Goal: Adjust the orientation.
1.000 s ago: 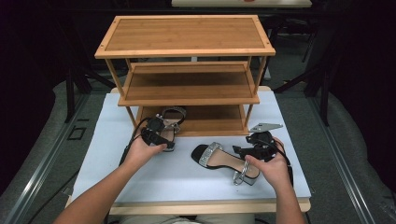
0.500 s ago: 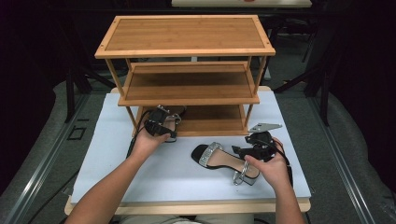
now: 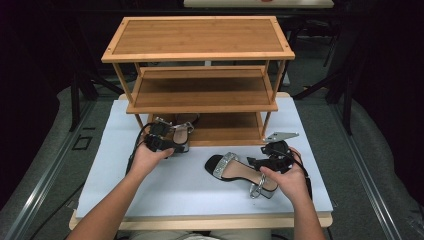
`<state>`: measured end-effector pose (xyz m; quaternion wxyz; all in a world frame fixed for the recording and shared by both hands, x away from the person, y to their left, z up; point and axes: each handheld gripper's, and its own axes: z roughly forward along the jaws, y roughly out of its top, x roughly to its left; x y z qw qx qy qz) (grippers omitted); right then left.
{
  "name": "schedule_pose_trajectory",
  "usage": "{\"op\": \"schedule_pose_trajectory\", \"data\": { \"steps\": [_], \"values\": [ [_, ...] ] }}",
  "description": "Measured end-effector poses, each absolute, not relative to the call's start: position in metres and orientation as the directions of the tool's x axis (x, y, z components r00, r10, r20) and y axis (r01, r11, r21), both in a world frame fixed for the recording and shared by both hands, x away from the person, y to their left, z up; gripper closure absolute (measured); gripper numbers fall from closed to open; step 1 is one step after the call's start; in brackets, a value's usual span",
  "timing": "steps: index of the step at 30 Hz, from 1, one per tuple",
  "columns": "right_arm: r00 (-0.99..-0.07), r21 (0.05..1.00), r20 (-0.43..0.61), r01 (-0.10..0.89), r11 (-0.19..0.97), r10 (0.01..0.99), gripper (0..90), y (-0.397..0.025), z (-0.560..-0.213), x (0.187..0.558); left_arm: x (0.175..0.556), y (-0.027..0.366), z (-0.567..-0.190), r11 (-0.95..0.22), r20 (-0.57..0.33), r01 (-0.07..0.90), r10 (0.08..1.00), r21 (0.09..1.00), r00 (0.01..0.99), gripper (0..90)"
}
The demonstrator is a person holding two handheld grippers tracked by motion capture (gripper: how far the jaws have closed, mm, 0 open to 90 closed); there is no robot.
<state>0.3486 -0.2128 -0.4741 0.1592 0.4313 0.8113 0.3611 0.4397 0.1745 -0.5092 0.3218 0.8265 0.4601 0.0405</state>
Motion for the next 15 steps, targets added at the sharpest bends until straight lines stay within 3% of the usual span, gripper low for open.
{"op": "schedule_pose_trajectory", "data": {
  "steps": [10,15],
  "values": [
    [-0.607,0.696,0.038,0.586,0.414,0.794,33.0,-0.202,-0.469,0.352,0.407,0.222,-0.491,-0.418,-0.242,0.744,0.764,0.521,0.599,35.7],
    [-0.645,0.649,0.013,0.587,0.484,0.764,33.1,-0.196,-0.468,0.354,0.394,0.242,-0.474,-0.394,-0.281,0.738,0.744,0.548,0.606,35.7]
  ]
}}
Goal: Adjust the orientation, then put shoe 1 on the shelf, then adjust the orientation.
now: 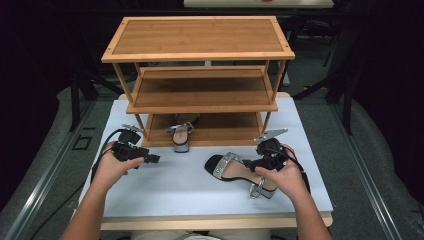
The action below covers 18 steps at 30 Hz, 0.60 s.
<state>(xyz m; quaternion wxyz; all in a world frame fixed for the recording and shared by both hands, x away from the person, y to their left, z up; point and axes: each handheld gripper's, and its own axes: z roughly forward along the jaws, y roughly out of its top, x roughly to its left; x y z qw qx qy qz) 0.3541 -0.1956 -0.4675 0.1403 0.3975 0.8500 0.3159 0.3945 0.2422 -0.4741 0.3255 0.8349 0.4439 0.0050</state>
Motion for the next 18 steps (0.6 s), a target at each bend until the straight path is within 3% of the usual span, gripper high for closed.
{"op": "schedule_pose_trajectory", "data": {
  "steps": [9,18],
  "values": [
    [-0.69,0.592,-0.011,0.579,0.561,0.724,33.1,-0.194,-0.462,0.359,0.381,0.262,-0.45,-0.361,-0.268,0.71,0.747,0.605,0.608,35.7],
    [-0.73,0.53,-0.043,0.562,0.635,0.682,33.1,-0.186,-0.464,0.364,0.383,0.263,-0.454,-0.356,-0.276,0.717,0.749,0.599,0.602,35.7]
  ]
}}
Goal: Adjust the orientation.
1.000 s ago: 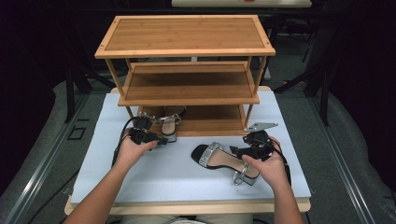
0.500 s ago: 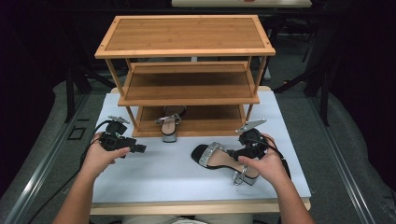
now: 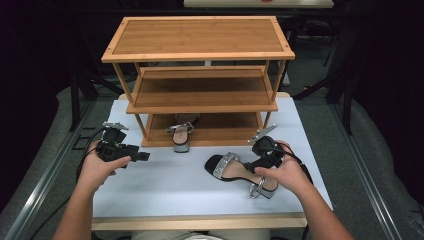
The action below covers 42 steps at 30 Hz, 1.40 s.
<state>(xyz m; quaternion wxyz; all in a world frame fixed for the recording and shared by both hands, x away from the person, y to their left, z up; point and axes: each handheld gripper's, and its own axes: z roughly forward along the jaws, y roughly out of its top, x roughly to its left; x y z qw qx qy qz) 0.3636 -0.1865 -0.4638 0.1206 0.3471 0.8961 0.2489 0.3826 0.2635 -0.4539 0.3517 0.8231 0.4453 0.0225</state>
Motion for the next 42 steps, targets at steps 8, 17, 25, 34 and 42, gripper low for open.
{"op": "schedule_pose_trajectory", "data": {
  "steps": [8,17,25,34,42],
  "values": [
    [-0.747,0.495,-0.047,0.56,0.665,0.664,32.8,-0.182,-0.47,0.369,0.388,0.266,-0.455,-0.352,-0.284,0.717,0.744,0.602,0.604,35.7],
    [-0.755,0.45,-0.053,0.566,0.691,0.654,32.3,-0.18,-0.477,0.372,0.391,0.264,-0.461,-0.358,-0.293,0.724,0.741,0.59,0.605,35.7],
    [-0.779,0.387,-0.04,0.566,0.728,0.626,31.7,-0.177,-0.486,0.376,0.391,0.266,-0.46,-0.349,-0.291,0.724,0.746,0.595,0.598,35.7],
    [-0.817,0.256,-0.041,0.547,0.797,0.575,32.4,-0.166,-0.492,0.379,0.387,0.265,-0.456,-0.34,-0.286,0.719,0.751,0.606,0.596,35.6],
    [-0.848,0.191,-0.014,0.518,0.834,0.53,32.3,-0.154,-0.496,0.38,0.386,0.266,-0.455,-0.337,-0.285,0.72,0.753,0.606,0.593,35.7]
  ]
}}
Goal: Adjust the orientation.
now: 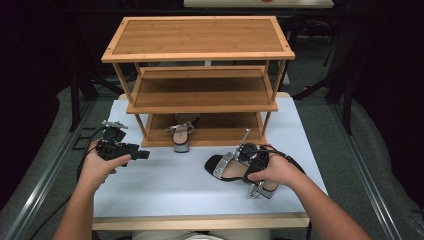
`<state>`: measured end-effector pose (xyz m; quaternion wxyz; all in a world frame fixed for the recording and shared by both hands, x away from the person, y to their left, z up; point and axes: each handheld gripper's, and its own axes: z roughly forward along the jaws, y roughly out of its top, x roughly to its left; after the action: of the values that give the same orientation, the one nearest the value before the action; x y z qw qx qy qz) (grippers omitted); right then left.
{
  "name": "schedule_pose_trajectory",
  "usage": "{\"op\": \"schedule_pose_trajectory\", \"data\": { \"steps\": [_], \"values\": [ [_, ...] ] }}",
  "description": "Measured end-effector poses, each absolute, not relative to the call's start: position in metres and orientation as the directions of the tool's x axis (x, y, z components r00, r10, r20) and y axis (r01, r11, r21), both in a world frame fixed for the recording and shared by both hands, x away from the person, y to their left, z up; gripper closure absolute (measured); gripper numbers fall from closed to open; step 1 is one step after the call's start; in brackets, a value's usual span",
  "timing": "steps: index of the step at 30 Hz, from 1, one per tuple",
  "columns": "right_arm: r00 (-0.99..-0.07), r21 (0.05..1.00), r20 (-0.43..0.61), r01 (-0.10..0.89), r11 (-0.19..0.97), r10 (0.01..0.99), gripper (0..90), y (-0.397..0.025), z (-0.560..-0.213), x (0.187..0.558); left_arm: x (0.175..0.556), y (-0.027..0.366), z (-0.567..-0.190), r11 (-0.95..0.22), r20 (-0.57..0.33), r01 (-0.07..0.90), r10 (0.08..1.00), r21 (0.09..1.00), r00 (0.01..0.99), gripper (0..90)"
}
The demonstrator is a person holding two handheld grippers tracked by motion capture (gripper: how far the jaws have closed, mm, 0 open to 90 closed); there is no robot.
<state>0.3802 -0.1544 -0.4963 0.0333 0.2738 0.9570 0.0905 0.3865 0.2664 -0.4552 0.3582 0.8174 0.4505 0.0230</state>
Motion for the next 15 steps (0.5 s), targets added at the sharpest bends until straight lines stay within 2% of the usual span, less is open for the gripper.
{"op": "schedule_pose_trajectory", "data": {
  "steps": [5,12,15],
  "values": [
    [-0.859,0.069,-0.025,0.51,0.858,0.512,32.7,-0.148,-0.507,0.386,0.387,0.267,-0.456,-0.34,-0.285,0.72,0.752,0.605,0.595,35.7],
    [-0.853,0.006,0.007,0.523,0.852,0.523,38.4,-0.144,-0.517,0.392,0.387,0.267,-0.456,-0.339,-0.283,0.72,0.754,0.605,0.593,35.6],
    [-0.846,0.009,-0.004,0.534,0.846,0.534,39.4,-0.144,-0.518,0.392,0.387,0.267,-0.456,-0.34,-0.283,0.72,0.753,0.605,0.594,35.7]
  ]
}}
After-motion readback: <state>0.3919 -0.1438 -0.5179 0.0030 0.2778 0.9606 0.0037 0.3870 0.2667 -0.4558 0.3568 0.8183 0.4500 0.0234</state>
